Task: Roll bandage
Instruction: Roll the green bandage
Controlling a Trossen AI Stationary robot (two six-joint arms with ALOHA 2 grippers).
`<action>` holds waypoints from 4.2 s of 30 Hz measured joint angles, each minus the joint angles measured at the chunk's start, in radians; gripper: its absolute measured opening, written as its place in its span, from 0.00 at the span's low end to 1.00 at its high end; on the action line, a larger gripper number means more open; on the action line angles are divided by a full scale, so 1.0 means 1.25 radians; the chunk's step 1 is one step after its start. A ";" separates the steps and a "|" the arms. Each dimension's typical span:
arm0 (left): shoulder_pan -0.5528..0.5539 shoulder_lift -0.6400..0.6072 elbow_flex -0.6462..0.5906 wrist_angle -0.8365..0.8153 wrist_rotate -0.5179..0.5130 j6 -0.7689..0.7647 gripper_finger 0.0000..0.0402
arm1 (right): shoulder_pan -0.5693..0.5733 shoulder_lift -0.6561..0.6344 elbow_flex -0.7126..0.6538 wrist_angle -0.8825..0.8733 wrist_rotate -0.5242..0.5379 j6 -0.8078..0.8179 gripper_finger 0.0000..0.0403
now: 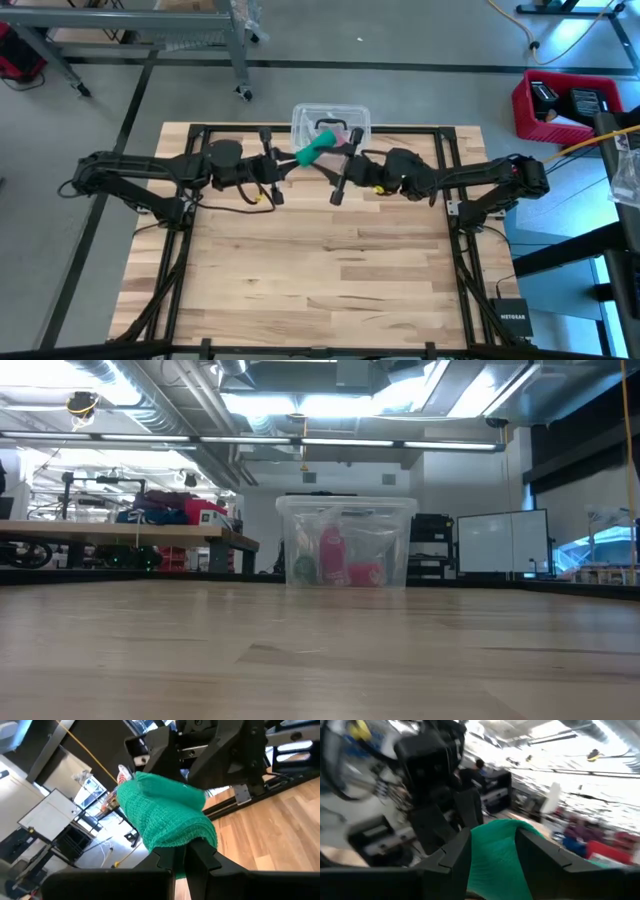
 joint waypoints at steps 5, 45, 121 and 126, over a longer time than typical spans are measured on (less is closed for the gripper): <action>0.001 0.002 0.000 0.001 -0.003 0.001 0.03 | 0.002 0.002 0.001 -0.015 0.070 -0.056 0.40; -0.022 0.277 -0.002 -0.208 0.061 -0.125 0.03 | -0.002 0.108 -0.002 -0.631 -0.250 0.154 0.40; -0.190 0.505 -0.271 0.678 0.100 -0.583 0.03 | 0.190 0.022 -0.590 0.030 -0.006 0.496 0.40; -0.171 0.515 -0.271 0.679 0.061 -0.573 0.03 | 0.225 0.103 -0.547 0.041 -0.010 0.511 0.40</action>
